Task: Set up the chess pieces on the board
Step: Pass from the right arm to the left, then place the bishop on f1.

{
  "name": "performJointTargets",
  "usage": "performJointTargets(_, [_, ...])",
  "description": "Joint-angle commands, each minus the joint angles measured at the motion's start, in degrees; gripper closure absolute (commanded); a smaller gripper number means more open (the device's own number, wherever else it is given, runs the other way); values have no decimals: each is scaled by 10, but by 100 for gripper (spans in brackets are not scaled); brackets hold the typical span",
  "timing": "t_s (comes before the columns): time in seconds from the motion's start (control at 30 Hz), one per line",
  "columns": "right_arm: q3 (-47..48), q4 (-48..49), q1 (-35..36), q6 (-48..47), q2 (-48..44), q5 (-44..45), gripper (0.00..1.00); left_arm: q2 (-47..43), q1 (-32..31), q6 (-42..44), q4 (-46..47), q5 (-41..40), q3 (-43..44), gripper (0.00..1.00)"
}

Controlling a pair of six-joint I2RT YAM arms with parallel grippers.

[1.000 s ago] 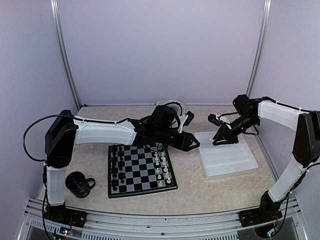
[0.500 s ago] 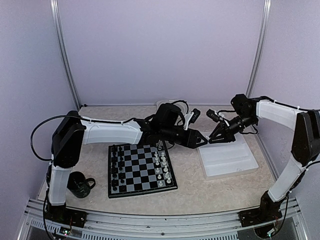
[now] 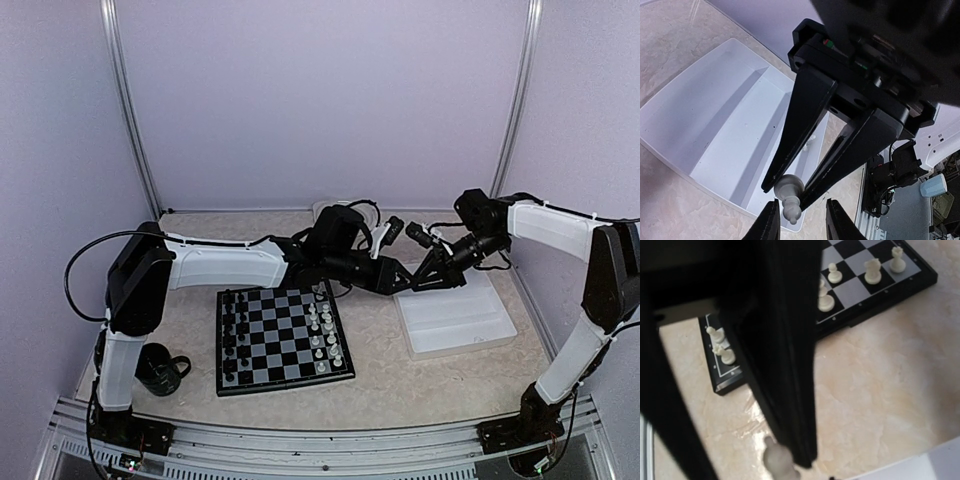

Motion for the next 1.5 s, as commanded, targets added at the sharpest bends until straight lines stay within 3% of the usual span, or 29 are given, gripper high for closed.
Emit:
performJointTargets(0.0, [-9,-6,14,-8,-12,-9,83,9,2,-4,21,14,10,70])
performJointTargets(0.23, [-6,-5,22,-3,-16,-5,83,11,5,-13,29,19,5,91])
performJointTargets(0.37, [-6,-5,23,-1,-17,-6,82,4,8,-13,32,17,-7,98])
performJointTargets(0.47, [-13,-6,20,-4,-27,-5,71,-11,12,-3,20,8,-22,99])
performJointTargets(0.57, [-39,10,3,-4,-44,-15,65,-43,15,41,-57,-29,-34,99])
performJointTargets(0.8, [-111,124,-24,65,-51,-30,62,-104,34,151,-305,-201,-16,99])
performJointTargets(1.03, [-143,179,-24,88,-42,-5,62,-75,74,158,-445,-220,56,99])
performJointTargets(1.47, [-160,189,-24,83,-37,2,62,-1,84,152,-507,-225,104,99])
